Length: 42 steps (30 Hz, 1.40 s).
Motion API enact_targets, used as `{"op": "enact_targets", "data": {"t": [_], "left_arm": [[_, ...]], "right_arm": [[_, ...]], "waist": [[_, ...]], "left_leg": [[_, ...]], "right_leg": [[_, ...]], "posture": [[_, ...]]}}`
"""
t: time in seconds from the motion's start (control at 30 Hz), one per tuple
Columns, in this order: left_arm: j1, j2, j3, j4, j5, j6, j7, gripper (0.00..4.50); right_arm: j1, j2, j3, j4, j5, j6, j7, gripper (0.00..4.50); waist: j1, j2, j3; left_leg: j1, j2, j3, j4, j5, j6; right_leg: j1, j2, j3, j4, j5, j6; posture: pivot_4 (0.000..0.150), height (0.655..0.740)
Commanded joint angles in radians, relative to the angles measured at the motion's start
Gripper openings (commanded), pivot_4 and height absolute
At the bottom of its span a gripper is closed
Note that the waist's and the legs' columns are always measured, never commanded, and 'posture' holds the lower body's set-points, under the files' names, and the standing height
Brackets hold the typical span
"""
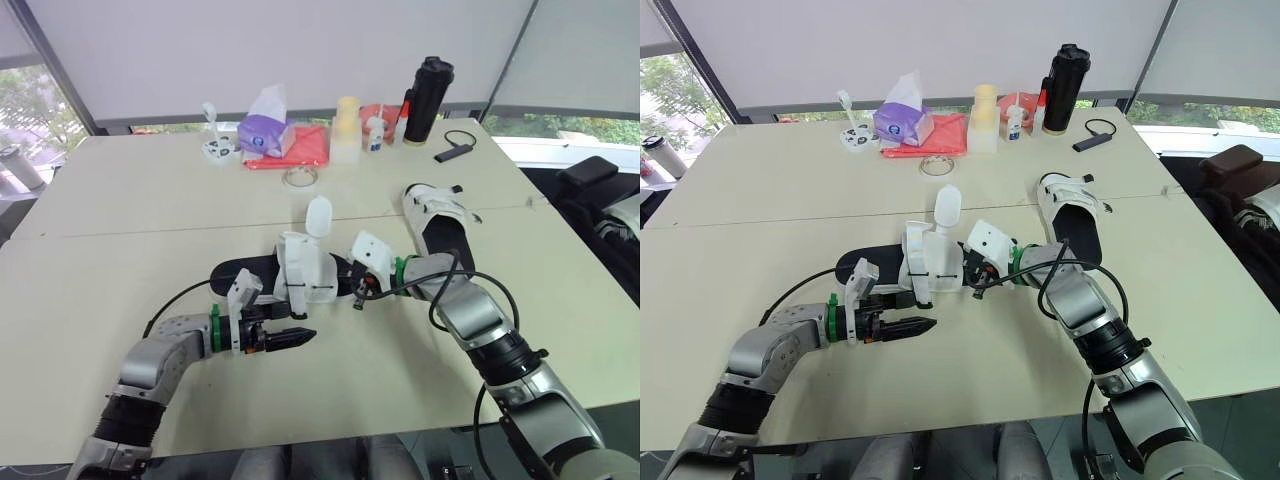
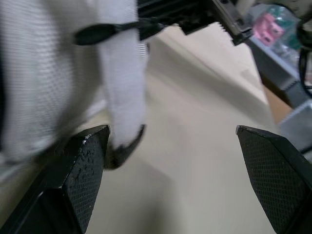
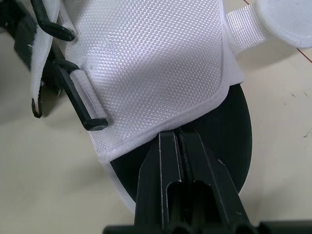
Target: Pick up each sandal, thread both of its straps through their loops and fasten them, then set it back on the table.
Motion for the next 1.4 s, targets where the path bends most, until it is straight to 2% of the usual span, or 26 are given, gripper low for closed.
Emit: {"op": "enact_targets", "data": {"t": [0.03,0.1,0.27,0.3,0.53,0.77,1.0,1.27,1.4], "left_arm": [[-0.002,0.006,-0.019,-0.020,-0.018,0.026,-0.021,3.78],[-0.007,0.001,-0.019,-0.013,-0.015,0.023,-0.015,3.01],[-0.013,-0.012,-0.017,0.006,0.001,0.002,0.005,0.34],[-0.013,-0.013,-0.015,0.008,0.003,0.000,0.008,0.02],[0.004,0.018,-0.001,-0.027,-0.020,0.033,-0.009,0.02],[0.041,0.165,0.035,-0.220,-0.190,0.178,-0.134,0.02],[0.028,0.237,0.097,-0.321,-0.327,0.260,-0.154,0.02],[-0.017,0.243,0.129,-0.316,-0.377,0.276,-0.122,0.02],[-0.100,0.191,0.147,-0.236,-0.371,0.261,-0.072,0.02]], "right_arm": [[0.009,0.005,0.017,-0.013,-0.002,0.009,0.005,0.00],[0.010,0.005,0.016,-0.015,-0.001,0.010,0.004,0.00],[0.011,0.006,0.015,-0.017,-0.001,0.011,0.001,0.00],[0.011,0.006,0.014,-0.017,-0.001,0.011,0.001,0.00],[0.011,0.008,0.015,-0.015,-0.001,0.011,0.000,0.00],[0.006,0.008,0.017,-0.008,-0.001,0.006,0.003,0.00],[0.003,0.011,0.019,-0.003,-0.002,0.002,0.004,0.00],[0.004,0.012,0.020,0.000,-0.003,-0.004,0.004,0.00],[0.001,0.013,0.021,0.006,-0.005,-0.009,0.004,0.00]], "waist": [[0.000,0.000,0.000],[0.000,0.000,0.000],[0.000,0.000,0.000],[0.000,0.000,0.000],[-0.001,0.000,0.000],[-0.003,0.000,0.000],[-0.005,0.000,0.000],[-0.004,0.000,0.000],[-0.002,0.000,0.000]], "left_leg": [[0.000,0.000,0.000,0.000,0.000,0.000],[0.000,0.000,0.000,0.000,0.000,0.000],[0.000,0.000,0.000,0.000,0.000,0.000],[0.000,0.000,0.000,0.000,0.000,0.000],[0.000,0.000,0.000,0.000,0.000,0.000],[-0.001,0.000,0.000,-0.002,0.000,0.000],[-0.001,0.000,0.000,-0.002,0.000,0.000],[-0.001,0.000,0.000,-0.002,0.000,0.000],[-0.001,0.000,0.000,-0.002,0.000,0.000]], "right_leg": [[0.000,0.000,0.000,0.000,0.000,0.000],[0.000,0.000,0.000,0.000,0.000,0.000],[0.000,0.000,0.000,0.000,0.000,0.000],[0.000,0.000,0.000,-0.001,0.000,0.000],[0.000,0.000,0.000,-0.001,0.000,0.000],[-0.001,0.000,0.000,-0.001,0.000,0.000],[-0.001,0.000,0.000,-0.004,0.000,-0.001],[-0.001,0.000,0.000,-0.005,0.000,-0.001],[-0.001,0.000,0.000,-0.005,0.000,0.000]], "posture": [[0.150,0.7400],[0.150,0.7400],[0.150,0.7400],[0.150,0.7400],[0.150,0.7400],[0.150,0.7400],[0.150,0.7400],[0.150,0.7400],[0.150,0.7400]]}}
